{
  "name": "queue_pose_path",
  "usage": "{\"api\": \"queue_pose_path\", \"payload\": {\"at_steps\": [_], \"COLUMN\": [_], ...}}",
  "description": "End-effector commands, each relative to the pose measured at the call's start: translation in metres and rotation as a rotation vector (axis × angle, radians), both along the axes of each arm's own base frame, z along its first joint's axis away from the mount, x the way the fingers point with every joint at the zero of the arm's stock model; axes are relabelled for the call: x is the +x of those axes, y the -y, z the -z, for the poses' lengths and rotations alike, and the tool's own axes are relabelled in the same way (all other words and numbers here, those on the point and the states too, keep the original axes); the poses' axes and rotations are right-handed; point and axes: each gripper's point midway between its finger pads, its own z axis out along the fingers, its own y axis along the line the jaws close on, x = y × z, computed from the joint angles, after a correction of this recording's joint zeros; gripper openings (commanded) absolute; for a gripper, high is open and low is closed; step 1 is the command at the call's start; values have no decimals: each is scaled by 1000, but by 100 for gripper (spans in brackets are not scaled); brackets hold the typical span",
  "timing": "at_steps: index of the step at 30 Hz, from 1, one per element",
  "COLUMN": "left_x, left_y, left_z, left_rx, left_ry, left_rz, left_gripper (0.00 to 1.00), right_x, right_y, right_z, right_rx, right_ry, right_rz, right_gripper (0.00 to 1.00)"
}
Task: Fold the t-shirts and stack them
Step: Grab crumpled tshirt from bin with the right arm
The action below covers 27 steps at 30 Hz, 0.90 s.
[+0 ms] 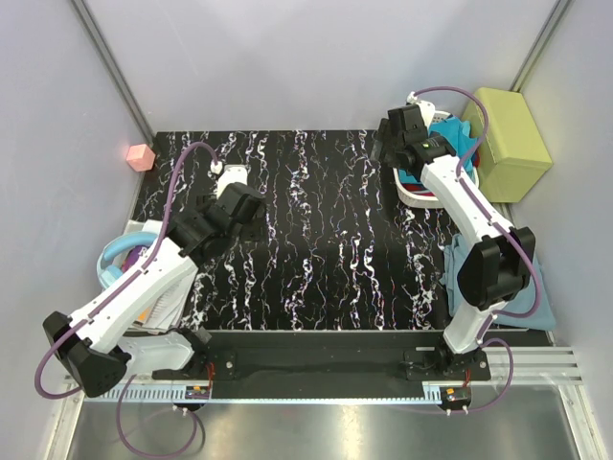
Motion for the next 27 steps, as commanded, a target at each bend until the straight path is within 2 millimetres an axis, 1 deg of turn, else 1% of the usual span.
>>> {"api": "queue_pose_path", "payload": {"at_steps": [1, 3, 4, 7, 8, 10, 11, 14, 17, 20, 21, 22, 23, 24, 25, 26, 27], "left_x": [1, 1, 0, 2, 5, 5, 8, 9, 10, 9, 8, 6, 5, 5, 1, -1, -3], "left_y": [9, 12, 17, 24, 23, 28, 28, 31, 32, 33, 32, 30, 28, 26, 22, 20, 15], "left_z": [-16, -22, -27, -37, -36, -40, -36, -30, -20, -13, -14, -11, -9, -9, -6, -4, 0], "left_rx": [-79, -111, -146, -204, -210, -241, -241, -258, -263, -253, -247, -236, -227, -213, -206, -197, -185], "left_ry": [39, 41, 36, 27, 14, -7, -23, -60, -95, -117, -110, -113, -109, -100, -97, -94, -89], "left_rz": [32, 36, 56, 72, 61, 69, 65, 59, 48, 51, 66, 73, 77, 89, 91, 91, 88], "left_gripper": [99, 99, 99, 99, 99, 99, 99, 99, 99, 99, 99, 99, 99, 99, 99, 99, 99], "right_x": [-4, -5, -5, -7, -7, -8, -8, -10, -10, -7, -1, 3, 9, 16, 23, 33, 40], "right_y": [2, 1, 0, -4, -4, -5, -3, 2, 7, 18, 35, 45, 49, 70, 74, 78, 81], "right_z": [-25, -27, -28, -33, -35, -39, -41, -44, -46, -49, -51, -56, -50, -48, -58, -49, -49], "right_rx": [-20, -20, -17, -20, -25, -41, -45, -72, -101, -116, -85, -55, -20, 5, 13, -15, -46], "right_ry": [63, 63, 64, 68, 71, 75, 81, 87, 93, 102, 107, 115, 97, 93, 111, 97, 96], "right_rz": [3, 0, -2, -10, -11, -20, -17, -7, 9, 40, 86, 112, 118, 170, 177, 193, 191], "right_gripper": [100, 100, 100, 100, 100, 99, 100, 100, 100, 100, 100, 100, 100, 100, 100, 100, 100]}}
